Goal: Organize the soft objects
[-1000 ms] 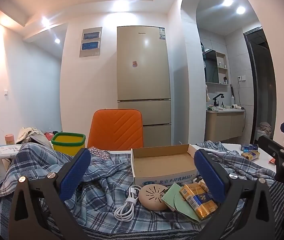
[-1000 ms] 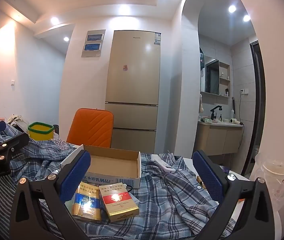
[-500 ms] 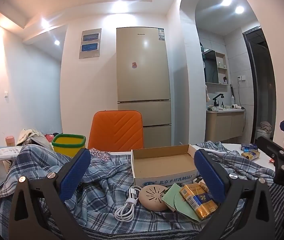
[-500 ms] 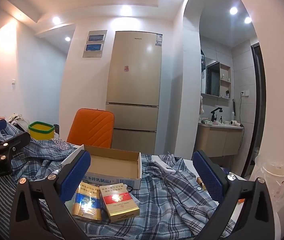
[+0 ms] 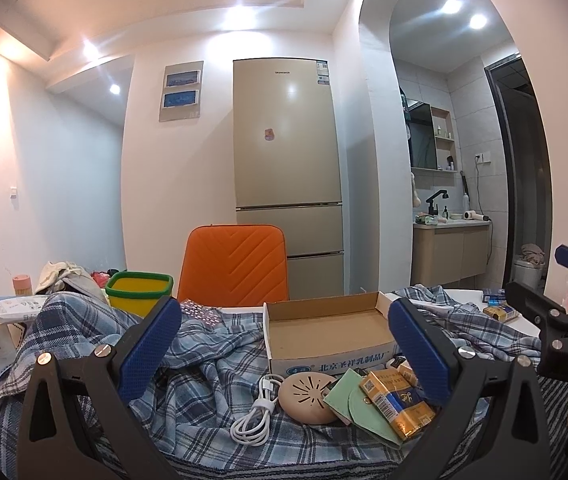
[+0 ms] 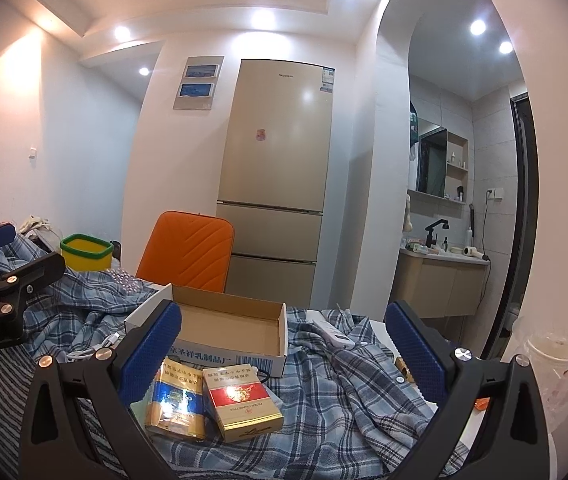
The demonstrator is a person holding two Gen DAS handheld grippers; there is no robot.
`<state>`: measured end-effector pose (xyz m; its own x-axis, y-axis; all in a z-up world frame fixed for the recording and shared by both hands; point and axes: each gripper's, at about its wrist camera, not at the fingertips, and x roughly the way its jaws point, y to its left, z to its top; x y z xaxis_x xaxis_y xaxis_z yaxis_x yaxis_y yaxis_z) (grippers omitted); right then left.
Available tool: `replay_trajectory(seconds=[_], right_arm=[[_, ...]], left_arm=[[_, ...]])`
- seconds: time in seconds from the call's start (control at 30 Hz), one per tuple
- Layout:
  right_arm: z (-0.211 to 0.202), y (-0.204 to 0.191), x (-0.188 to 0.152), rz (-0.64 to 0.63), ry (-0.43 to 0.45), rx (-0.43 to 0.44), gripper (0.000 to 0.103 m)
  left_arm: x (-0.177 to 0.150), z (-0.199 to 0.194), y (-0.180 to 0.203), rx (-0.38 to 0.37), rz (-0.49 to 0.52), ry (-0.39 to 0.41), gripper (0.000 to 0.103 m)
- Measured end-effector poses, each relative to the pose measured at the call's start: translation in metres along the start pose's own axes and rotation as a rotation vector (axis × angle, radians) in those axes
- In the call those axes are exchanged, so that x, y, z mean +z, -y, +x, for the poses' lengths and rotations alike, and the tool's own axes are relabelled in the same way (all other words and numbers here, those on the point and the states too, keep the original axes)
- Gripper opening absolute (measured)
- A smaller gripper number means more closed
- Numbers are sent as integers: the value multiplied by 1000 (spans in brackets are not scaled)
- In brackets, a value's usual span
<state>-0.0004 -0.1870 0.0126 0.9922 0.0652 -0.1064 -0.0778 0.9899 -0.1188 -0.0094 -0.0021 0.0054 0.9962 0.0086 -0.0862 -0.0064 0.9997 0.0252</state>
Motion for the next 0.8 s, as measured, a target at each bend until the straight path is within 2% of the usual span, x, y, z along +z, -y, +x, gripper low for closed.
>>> replay_trajectory(seconds=[0.37,0.8], right_arm=[[7,8,-1,29,-25,0,103],[2,12,0,51,-12,-3,103]], left_arm=[[-2,1,-4,2,-13,6,103],[-3,2,-5,3,-17,4,103]])
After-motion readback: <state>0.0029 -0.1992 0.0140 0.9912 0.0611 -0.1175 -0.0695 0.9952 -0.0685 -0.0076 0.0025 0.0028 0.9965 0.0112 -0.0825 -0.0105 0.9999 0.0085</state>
